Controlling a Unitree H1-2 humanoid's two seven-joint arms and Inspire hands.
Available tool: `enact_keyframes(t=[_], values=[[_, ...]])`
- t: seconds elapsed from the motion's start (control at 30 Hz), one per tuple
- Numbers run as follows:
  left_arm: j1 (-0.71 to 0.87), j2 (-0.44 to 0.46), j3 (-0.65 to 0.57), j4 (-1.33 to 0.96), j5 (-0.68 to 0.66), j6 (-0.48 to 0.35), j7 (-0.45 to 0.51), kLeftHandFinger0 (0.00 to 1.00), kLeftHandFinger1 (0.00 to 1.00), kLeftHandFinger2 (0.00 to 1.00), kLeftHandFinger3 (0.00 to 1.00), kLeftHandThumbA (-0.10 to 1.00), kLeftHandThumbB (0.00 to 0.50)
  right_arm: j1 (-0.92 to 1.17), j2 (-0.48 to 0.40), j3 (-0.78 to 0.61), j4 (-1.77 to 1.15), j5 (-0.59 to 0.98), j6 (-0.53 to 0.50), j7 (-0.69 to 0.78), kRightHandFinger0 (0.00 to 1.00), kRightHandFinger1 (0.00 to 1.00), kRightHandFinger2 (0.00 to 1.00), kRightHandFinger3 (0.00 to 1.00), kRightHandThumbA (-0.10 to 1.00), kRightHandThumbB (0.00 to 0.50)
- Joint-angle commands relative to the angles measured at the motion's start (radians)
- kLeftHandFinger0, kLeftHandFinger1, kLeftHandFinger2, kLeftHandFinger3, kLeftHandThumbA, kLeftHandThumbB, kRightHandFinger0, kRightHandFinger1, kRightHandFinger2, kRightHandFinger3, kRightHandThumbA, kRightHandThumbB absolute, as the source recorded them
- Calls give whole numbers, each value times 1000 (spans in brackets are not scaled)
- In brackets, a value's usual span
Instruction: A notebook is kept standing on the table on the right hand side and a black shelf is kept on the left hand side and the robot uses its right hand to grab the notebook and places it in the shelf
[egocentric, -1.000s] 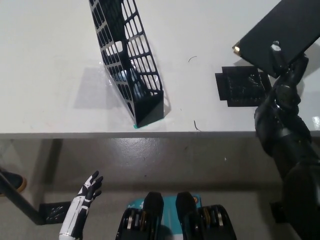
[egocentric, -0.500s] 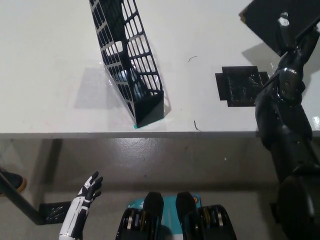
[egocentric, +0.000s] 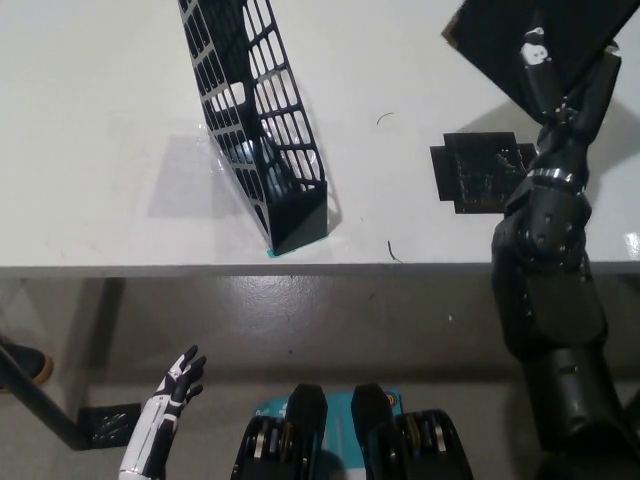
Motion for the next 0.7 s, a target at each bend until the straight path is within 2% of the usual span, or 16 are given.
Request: enact_keyframes(t=[0.0, 0.03, 0.17, 0.27, 0.5, 0.67], values=[[-9, 8, -3, -9, 0, -55, -4, 1000, 1000, 1000, 1000, 1000, 145, -120, 18, 169, -405, -316, 85, 63, 0, 188, 619, 753, -100, 82], [-9, 8, -3, -9, 5, -54, -1, 1000, 1000, 1000, 1000, 1000, 145, -125, 19, 176, -403, -323, 72, 59, 0, 199, 639, 777, -100, 82], [-5, 8, -5, -21, 13, -44, 0, 1000, 1000, 1000, 1000, 1000, 126, -146, 23, 212, -378, -346, 49, 40, 0, 210, 655, 770, -100, 79], [-5, 9, -3, -21, 1, -39, -7, 1000, 1000, 1000, 1000, 1000, 131, -163, 28, 230, -351, -349, 57, 28, 0, 218, 669, 769, -100, 81], [-8, 10, -3, -9, -3, -53, -8, 1000, 1000, 1000, 1000, 1000, 112, -227, 56, 261, -280, -375, 86, 0, 0, 181, 639, 789, -100, 89], [-7, 13, -4, -7, -20, -65, -22, 1000, 1000, 1000, 1000, 1000, 94, -275, 85, 265, -156, -394, 58, -41, 0, 176, 646, 768, -100, 84]])
